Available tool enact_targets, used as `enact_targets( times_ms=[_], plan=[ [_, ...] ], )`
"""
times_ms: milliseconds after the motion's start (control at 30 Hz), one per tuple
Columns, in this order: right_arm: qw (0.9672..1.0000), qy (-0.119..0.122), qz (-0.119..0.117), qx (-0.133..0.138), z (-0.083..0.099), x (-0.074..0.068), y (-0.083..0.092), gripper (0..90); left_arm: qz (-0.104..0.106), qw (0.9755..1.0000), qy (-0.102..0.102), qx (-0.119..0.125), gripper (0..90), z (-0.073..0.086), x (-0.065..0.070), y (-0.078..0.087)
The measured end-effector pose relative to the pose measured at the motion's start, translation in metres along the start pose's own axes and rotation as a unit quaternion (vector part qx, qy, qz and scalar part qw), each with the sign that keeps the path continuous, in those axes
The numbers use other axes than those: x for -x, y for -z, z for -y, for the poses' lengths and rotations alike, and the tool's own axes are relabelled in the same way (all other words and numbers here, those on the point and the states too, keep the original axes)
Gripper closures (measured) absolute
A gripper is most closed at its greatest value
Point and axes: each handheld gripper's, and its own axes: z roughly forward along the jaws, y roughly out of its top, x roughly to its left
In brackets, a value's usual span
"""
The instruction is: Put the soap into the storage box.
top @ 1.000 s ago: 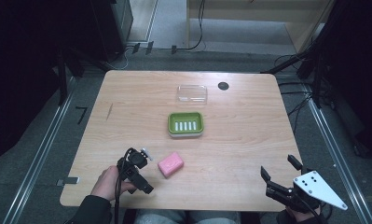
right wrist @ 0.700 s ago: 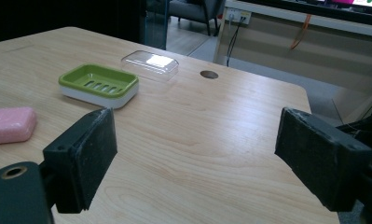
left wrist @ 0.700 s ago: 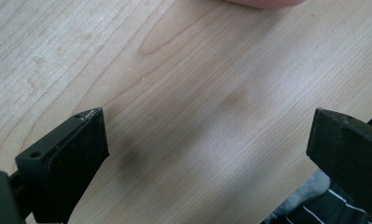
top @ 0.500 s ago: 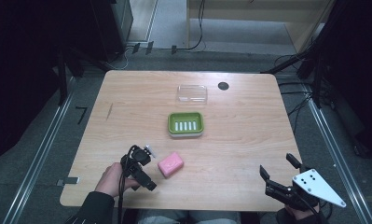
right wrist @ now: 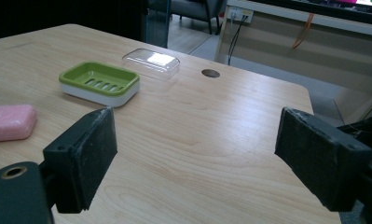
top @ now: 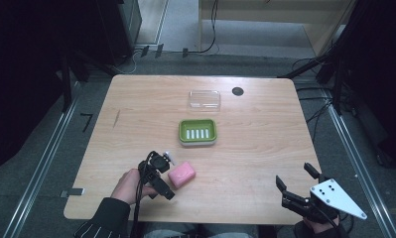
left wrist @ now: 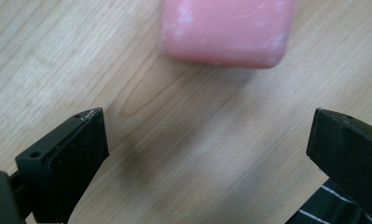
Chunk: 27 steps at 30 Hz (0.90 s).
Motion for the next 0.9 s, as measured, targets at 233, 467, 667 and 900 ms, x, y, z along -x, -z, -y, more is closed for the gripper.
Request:
enact_targets(
  times_ms=[233, 467, 667, 900],
  plan=[
    [1.0, -0.003, -0.003, -0.001, 0.0, 0.001, 0.0, 12.9, -0.007, 0.9999, 0.002, 0.008, 0.0, -0.007, 0.0, 0.003],
    [1.0, -0.003, -0.003, -0.004, 0.0, 0.0, -0.002, 12.9, -0.009, 0.9999, -0.001, 0.012, 0.0, -0.018, 0.0, 0.003],
    [1.0, -0.001, -0.005, -0.003, -0.001, 0.0, -0.002, 12.9, -0.014, 0.9998, -0.003, 0.011, 0.0, -0.023, 0.001, 0.003],
    [1.0, -0.003, -0.006, -0.002, -0.001, 0.0, -0.003, 12.9, -0.015, 0.9998, -0.004, 0.014, 0.0, -0.029, 0.001, 0.005]
  ],
)
